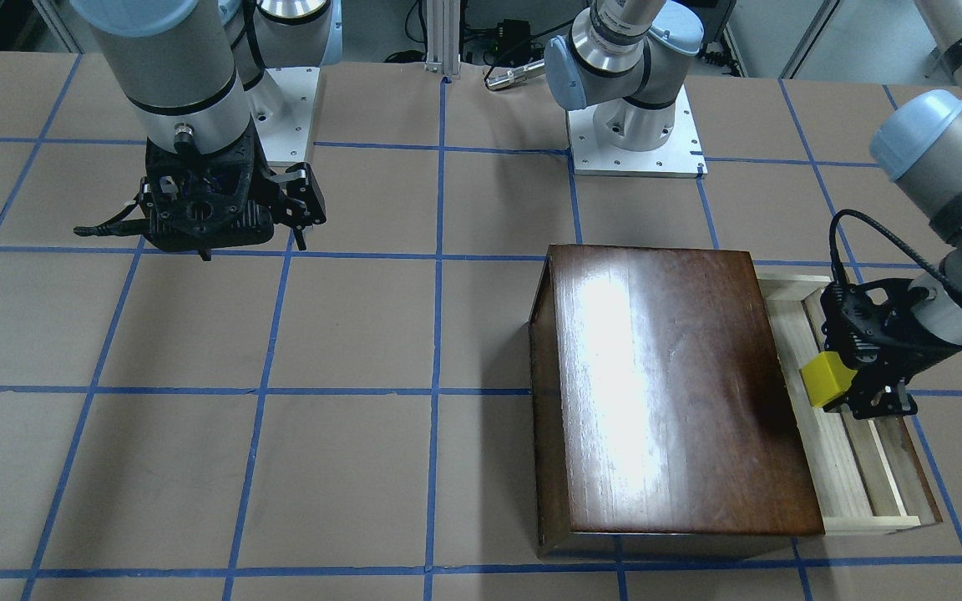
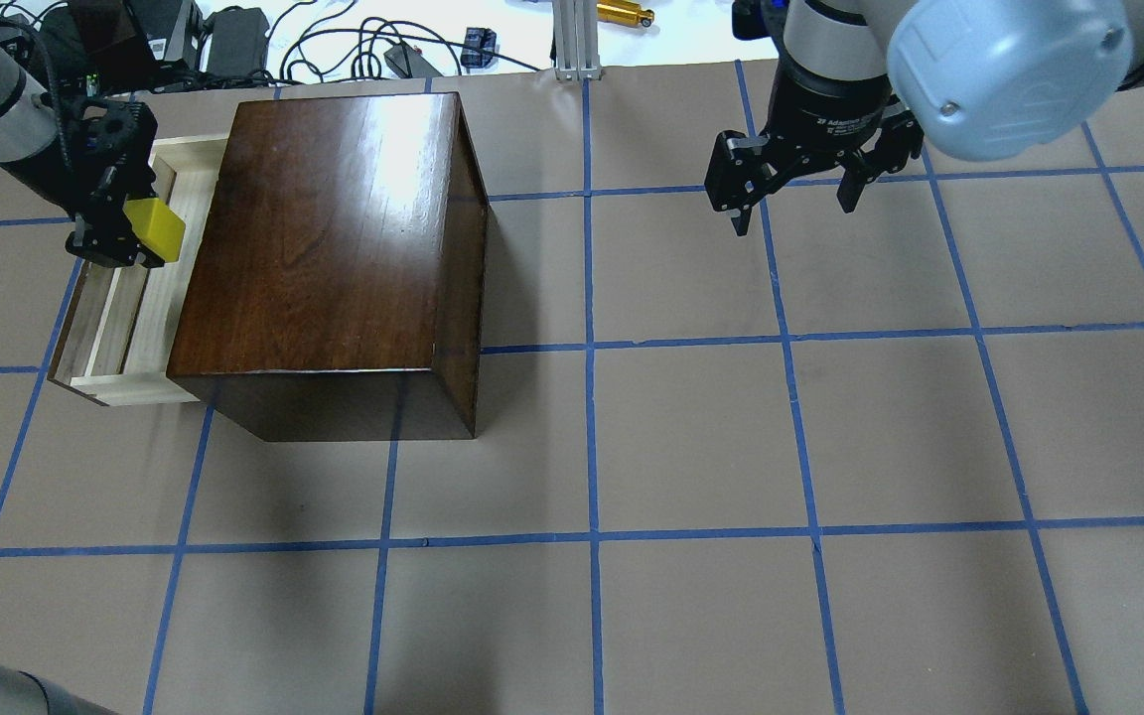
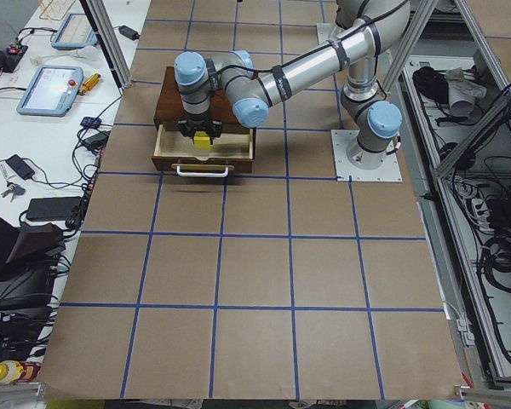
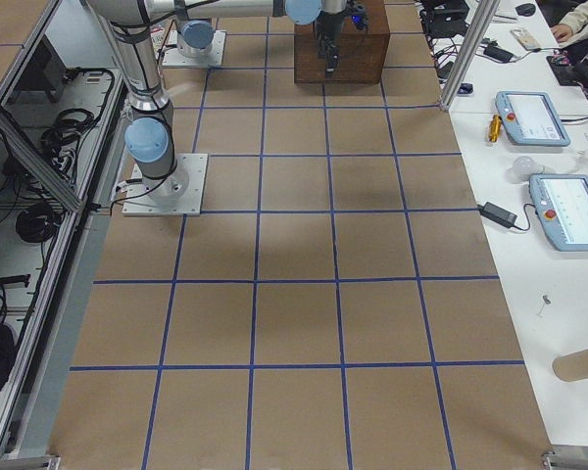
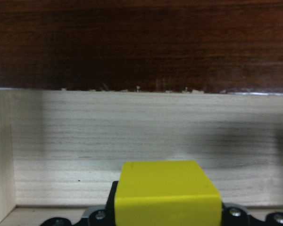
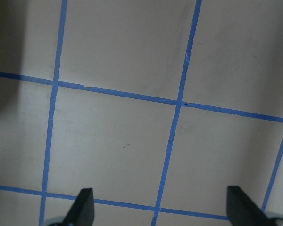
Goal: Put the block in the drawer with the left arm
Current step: 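Lift the yellow cube and carry it over the open drawer, then open the left gripper to drop the cube into the drawer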
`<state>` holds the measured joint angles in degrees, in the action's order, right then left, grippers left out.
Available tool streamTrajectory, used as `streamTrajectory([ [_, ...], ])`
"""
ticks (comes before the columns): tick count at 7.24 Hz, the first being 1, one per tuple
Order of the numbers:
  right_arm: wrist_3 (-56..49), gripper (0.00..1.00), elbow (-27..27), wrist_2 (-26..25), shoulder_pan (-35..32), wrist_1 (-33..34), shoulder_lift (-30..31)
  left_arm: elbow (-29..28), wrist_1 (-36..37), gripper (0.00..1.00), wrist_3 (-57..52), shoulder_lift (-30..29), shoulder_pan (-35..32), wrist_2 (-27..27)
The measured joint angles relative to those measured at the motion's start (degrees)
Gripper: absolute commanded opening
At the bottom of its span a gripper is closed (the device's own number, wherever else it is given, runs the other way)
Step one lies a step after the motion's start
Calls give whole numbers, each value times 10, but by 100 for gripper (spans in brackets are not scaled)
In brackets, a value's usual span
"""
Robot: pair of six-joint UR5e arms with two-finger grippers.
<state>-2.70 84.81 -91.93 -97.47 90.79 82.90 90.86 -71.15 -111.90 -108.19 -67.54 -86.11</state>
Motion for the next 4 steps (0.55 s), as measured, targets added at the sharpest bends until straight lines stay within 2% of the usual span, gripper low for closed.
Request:
streamTrajectory([
  [1, 0, 100, 0, 0, 0, 0, 0, 9, 14, 87, 0, -5, 0, 0],
  [2, 0, 100, 0, 0, 0, 0, 0, 12, 18, 100, 2, -7, -1, 0],
  [4, 0, 100, 0, 0, 0, 0, 0, 12, 9, 100, 4, -1, -2, -1],
])
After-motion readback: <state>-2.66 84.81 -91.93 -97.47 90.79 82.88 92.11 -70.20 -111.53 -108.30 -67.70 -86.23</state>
